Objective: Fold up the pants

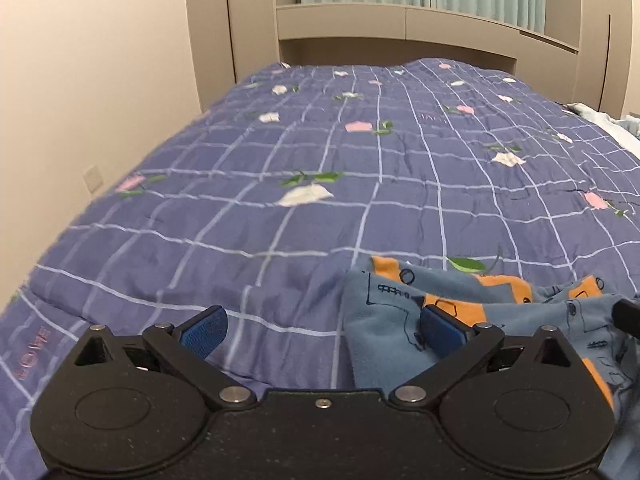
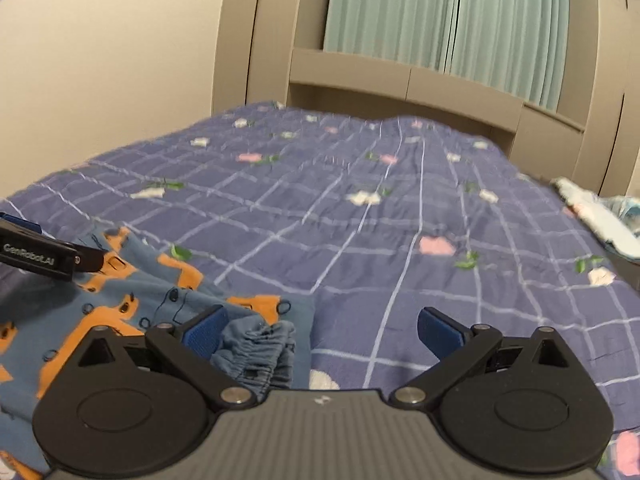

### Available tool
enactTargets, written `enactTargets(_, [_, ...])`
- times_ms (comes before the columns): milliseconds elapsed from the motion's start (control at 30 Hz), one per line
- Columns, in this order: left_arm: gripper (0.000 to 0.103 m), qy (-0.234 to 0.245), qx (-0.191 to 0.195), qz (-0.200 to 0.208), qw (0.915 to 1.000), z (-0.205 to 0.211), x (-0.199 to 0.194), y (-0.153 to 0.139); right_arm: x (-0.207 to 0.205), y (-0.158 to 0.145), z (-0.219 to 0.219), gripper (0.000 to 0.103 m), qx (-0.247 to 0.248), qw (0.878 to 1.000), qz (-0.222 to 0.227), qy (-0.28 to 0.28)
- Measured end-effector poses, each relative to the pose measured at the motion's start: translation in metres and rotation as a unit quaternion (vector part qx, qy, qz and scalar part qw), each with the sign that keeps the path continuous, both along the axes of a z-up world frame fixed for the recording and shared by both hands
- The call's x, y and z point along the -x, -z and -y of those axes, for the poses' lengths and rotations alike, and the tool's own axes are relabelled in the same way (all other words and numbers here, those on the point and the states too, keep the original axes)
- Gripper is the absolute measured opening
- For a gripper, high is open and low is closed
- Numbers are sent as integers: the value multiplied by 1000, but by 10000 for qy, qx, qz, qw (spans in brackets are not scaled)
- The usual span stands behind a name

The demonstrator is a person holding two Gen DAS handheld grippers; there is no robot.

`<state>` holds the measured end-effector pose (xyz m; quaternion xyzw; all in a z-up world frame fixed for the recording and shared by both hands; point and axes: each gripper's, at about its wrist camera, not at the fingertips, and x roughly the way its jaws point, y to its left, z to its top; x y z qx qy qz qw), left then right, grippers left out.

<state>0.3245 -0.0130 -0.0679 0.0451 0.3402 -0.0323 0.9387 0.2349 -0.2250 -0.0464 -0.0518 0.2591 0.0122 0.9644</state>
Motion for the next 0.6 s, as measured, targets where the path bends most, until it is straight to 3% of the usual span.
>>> enactTargets(133, [102, 6, 59, 13, 10000, 0, 21, -12, 21, -10, -2, 103, -162, 9998, 70, -130])
enactTargets(233, [102, 102, 105, -41, 9999, 3, 43, -12, 30, -6, -5, 103, -207, 9995, -179, -135])
enactTargets(333, [102, 246, -78, -216, 9994, 10, 61, -4, 39, 2, -4, 103, -297, 9977, -614, 37])
enactTargets(433, [102, 311, -217, -377, 9986, 14, 81, 6, 53, 4, 3, 103, -562, 9954, -752, 191])
enactTargets(600, [102, 120, 17, -440, 9990, 5, 108, 8, 74, 1, 6, 103, -647, 9949, -723, 283])
